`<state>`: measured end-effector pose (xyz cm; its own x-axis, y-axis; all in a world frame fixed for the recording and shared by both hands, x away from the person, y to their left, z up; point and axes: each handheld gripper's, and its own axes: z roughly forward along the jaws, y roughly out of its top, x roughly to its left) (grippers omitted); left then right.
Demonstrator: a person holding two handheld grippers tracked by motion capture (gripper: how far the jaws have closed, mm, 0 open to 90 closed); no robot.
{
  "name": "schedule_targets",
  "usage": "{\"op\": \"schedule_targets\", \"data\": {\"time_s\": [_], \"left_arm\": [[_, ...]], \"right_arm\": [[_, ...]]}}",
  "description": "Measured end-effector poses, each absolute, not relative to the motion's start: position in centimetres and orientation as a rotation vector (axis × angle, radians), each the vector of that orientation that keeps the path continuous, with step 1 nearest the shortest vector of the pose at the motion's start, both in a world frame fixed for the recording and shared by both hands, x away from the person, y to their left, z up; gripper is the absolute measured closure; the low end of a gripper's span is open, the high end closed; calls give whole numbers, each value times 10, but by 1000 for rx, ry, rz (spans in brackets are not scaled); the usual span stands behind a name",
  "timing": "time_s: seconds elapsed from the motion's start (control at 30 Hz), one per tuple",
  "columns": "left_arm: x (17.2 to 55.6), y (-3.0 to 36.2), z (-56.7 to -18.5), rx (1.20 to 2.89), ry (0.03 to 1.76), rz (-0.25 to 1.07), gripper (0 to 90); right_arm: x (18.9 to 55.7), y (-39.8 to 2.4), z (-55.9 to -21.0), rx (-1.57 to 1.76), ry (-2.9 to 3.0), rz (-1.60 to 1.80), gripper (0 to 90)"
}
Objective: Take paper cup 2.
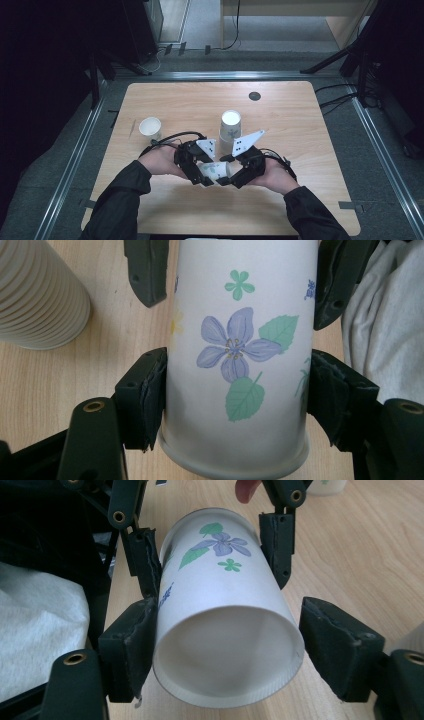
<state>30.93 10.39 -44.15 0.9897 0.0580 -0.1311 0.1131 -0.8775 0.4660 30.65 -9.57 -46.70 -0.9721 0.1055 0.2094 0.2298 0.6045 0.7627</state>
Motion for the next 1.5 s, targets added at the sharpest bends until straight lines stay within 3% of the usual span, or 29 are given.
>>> {"op": "schedule_targets", "data": {"time_s": [0.13,0.37,0.4,0.47,0.8,0.87,1.5], "left_arm": [[309,105,-442,2640,124,-149,301],[309,106,-443,2614,128,-139,279],[309,107,-443,2606,131,-142,258],[309,108,-442,2590,157,-141,106],[309,121,-442,2517,243,-133,82],[309,123,-443,2509,260,-132,15],[299,134,-451,2295,311,-154,16]], "right_arm": [[306,-95,-467,-263,-2683,-1297,345],[306,-96,-466,-274,-2686,-1275,353],[306,-96,-465,-279,-2687,-1275,354],[306,-97,-464,-282,-2686,-1283,353],[307,-109,-456,-304,-2674,-1336,352],[306,-112,-455,-307,-2672,-1350,352],[304,-123,-443,-295,-2619,-1434,352]]}}
